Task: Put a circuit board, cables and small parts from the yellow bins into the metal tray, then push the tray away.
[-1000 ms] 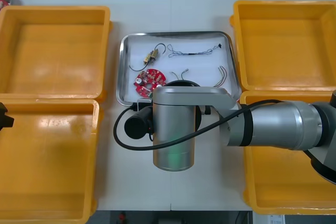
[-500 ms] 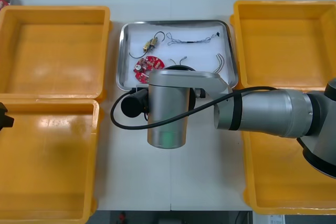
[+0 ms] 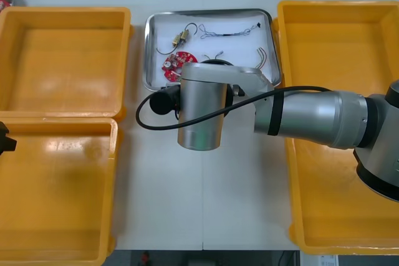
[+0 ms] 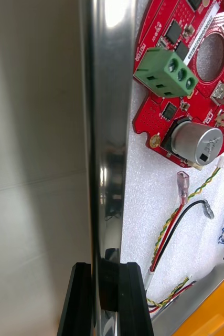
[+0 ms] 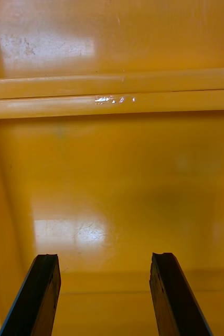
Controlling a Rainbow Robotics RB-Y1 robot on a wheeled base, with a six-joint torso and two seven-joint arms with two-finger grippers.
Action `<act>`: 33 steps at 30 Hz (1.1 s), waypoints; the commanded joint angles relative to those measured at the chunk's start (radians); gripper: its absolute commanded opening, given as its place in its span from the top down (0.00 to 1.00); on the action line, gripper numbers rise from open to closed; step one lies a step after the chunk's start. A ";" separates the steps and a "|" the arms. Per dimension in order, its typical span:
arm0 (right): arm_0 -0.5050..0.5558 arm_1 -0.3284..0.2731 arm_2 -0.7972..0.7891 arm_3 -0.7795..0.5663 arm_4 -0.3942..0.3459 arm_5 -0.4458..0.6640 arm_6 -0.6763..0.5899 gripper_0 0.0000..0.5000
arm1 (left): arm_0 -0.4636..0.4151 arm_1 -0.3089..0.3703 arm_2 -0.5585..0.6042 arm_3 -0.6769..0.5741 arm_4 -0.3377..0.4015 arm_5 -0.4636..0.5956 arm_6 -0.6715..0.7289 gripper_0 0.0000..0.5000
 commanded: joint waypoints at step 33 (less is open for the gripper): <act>-0.087 0.054 -0.114 0.197 0.004 -0.233 0.109 1.00 | 0.022 0.041 0.013 -0.030 0.008 0.006 -0.003 0.00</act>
